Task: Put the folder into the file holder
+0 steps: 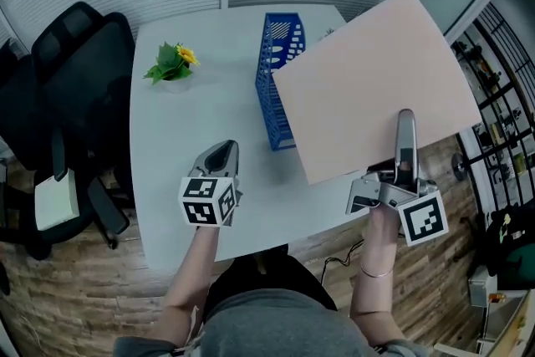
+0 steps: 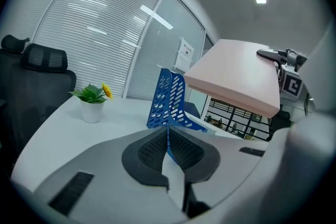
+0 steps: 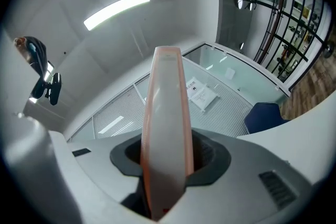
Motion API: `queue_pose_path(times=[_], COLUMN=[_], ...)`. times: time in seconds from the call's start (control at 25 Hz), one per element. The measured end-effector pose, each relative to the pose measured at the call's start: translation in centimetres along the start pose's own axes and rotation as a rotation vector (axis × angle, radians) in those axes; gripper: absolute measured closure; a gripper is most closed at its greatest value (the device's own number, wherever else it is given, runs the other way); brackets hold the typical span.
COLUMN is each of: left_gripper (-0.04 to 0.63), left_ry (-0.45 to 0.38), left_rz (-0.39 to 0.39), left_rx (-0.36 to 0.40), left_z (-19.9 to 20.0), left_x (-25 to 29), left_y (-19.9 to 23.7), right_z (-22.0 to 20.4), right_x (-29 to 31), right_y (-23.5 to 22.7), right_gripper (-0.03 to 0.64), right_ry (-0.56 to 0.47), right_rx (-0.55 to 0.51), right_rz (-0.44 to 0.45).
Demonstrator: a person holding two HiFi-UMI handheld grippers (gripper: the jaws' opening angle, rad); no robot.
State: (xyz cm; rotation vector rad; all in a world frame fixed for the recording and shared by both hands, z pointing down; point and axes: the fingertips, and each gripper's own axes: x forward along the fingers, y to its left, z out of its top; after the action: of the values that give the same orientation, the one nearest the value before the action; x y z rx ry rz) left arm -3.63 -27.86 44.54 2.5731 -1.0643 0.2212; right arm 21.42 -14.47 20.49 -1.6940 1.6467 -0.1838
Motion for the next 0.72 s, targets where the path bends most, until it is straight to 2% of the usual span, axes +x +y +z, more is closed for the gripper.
queue_pose_path(times=[0.28, 0.72], left_gripper=[0.566, 0.566], left_ry=[0.024, 0.024], left_rz=[-0.038, -0.033], left_rx=[0.005, -0.003], left_z=[-0.3, -0.3], left_x=[1.5, 1.6], left_y=[0.2, 1.3], right_z=[-0.3, -2.5], right_x=[1.6, 5.0], right_y=[-0.1, 0.7], right_gripper=[0.454, 0.456], right_ry=[-0.006, 0.015], right_rx=[-0.069, -0.208], right_rz=[-0.022, -0.005])
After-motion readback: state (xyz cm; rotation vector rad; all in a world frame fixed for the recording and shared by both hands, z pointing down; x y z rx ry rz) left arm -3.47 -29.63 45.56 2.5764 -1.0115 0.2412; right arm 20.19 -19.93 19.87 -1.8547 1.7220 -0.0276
